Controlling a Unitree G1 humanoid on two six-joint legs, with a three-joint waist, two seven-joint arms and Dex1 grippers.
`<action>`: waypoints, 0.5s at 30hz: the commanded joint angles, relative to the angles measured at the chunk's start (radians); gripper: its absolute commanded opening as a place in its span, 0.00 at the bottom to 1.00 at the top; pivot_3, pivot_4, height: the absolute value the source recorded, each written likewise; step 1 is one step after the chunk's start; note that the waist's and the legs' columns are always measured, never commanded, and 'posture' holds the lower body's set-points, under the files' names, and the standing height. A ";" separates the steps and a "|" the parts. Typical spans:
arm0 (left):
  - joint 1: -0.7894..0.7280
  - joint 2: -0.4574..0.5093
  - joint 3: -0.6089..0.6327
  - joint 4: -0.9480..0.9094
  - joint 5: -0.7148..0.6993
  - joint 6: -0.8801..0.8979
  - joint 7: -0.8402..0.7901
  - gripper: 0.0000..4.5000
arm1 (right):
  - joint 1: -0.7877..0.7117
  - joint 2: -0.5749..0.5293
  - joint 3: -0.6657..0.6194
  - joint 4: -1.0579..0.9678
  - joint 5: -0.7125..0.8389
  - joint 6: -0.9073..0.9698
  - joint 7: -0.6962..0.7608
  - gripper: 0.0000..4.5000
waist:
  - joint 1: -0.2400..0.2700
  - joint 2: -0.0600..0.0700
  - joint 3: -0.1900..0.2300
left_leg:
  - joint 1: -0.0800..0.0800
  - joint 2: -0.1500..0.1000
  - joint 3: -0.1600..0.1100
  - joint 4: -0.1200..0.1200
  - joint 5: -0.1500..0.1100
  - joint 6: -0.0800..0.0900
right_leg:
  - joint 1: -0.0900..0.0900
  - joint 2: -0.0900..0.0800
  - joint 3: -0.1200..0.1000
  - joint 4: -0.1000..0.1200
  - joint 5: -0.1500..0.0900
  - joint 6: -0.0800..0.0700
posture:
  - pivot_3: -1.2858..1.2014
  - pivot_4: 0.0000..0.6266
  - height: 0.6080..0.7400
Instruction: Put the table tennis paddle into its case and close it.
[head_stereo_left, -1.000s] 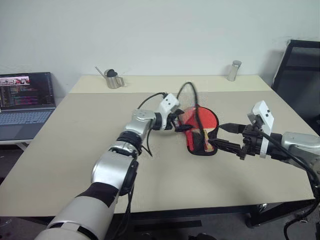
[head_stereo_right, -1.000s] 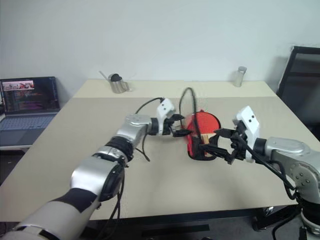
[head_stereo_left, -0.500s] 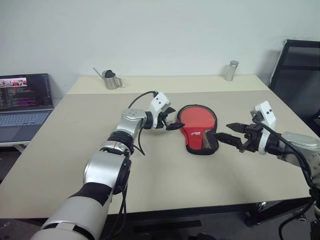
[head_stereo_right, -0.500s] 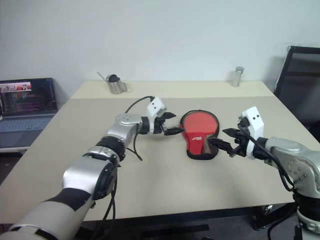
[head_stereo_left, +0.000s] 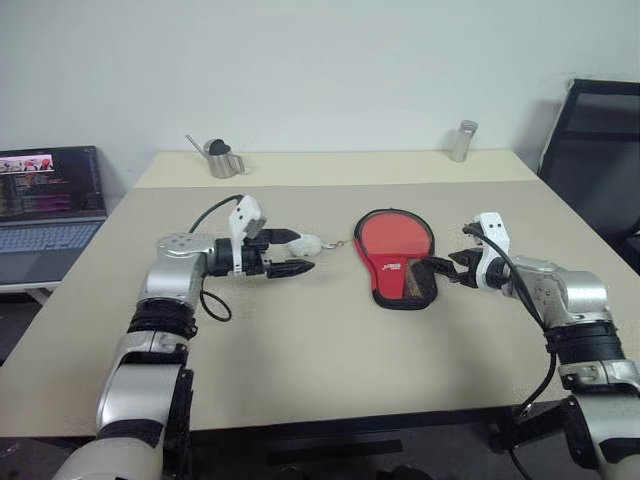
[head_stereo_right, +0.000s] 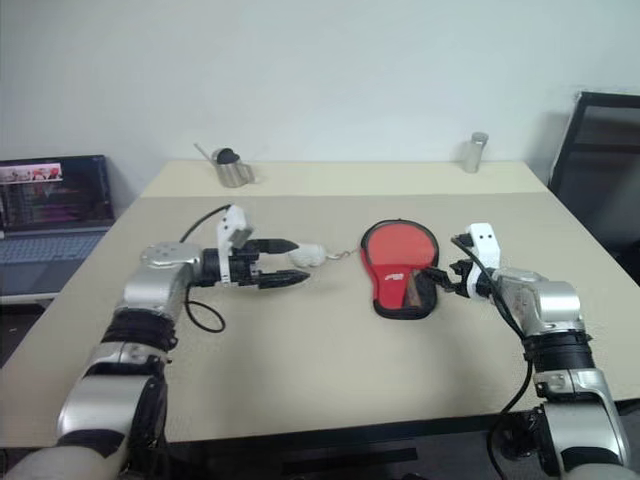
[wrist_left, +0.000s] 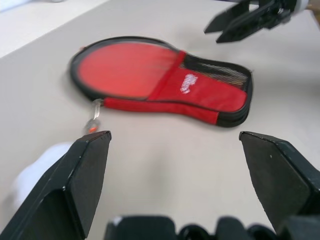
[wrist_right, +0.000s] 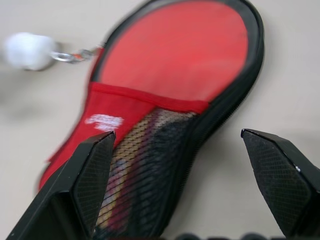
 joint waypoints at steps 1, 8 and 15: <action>0.044 0.033 0.031 -0.188 -0.061 0.085 0.037 1.00 | -0.073 0.033 -0.005 0.099 -0.051 -0.092 0.014 0.98 | 0.001 0.000 0.000 | 0.000 0.000 0.000 0.000 0.000 0.000 | 0.000 0.000 0.000 0.000 0.000 0.000 | 0.52 0.24 1.00; 0.106 0.055 0.026 -0.319 -0.097 0.157 0.098 1.00 | -0.127 0.088 0.033 0.309 -0.173 -0.245 0.029 0.98 | 0.004 0.000 0.000 | 0.000 0.000 0.000 0.000 0.000 0.000 | 0.000 0.000 0.001 0.000 0.000 0.000 | 0.52 0.24 1.00; 0.111 0.059 0.015 -0.340 -0.110 0.170 0.120 1.00 | -0.150 0.100 0.020 0.404 -0.205 -0.278 0.072 0.98 | 0.001 0.000 0.000 | 0.001 0.000 0.000 0.000 0.000 0.000 | 0.000 0.000 0.001 0.000 0.001 -0.001 | 0.52 0.24 1.00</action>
